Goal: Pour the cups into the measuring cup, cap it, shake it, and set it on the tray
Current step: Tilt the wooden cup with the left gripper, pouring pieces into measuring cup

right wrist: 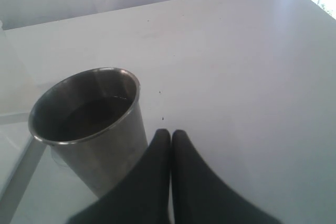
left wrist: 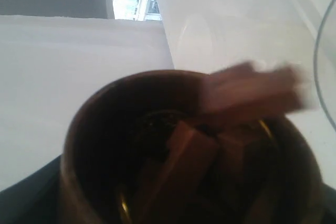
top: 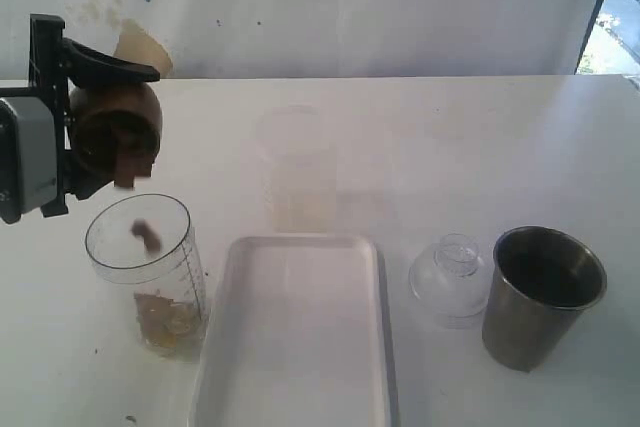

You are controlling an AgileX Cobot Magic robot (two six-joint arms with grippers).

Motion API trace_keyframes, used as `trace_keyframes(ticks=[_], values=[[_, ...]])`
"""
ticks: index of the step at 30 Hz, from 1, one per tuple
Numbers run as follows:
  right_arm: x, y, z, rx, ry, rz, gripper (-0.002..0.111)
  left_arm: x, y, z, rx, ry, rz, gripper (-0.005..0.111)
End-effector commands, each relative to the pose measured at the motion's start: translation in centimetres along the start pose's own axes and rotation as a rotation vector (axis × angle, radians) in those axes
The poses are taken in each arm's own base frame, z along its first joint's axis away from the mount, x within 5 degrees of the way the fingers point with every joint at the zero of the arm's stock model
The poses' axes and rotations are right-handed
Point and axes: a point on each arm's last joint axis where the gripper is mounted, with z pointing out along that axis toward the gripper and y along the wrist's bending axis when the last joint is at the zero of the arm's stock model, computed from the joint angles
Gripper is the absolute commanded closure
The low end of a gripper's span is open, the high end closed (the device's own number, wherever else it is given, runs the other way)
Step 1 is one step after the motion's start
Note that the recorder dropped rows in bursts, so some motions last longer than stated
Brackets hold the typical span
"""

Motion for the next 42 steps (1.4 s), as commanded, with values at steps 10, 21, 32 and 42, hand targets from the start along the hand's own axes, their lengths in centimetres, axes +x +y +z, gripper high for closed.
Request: trace_keyframes(ticks=[10,21,32,42], values=[[-0.1,0.0,0.0,-0.007,-0.017,-0.005,0.108,-0.6,0.1,0.0,0.014,-0.040,0.175,0.107],[-0.1,0.0,0.0,-0.007,-0.017,-0.005,0.108,-1.5,0.9,-0.3,-0.047,-0.111,0.280,0.107],[-0.1,0.0,0.0,-0.007,-0.017,-0.005,0.108,-1.6,0.4,-0.3,-0.011,-0.121,0.468,0.107],[-0.1,0.0,0.0,-0.008,-0.017,-0.003,0.108,-0.4,-0.1,-0.2,0.073,-0.015,0.593,0.107]])
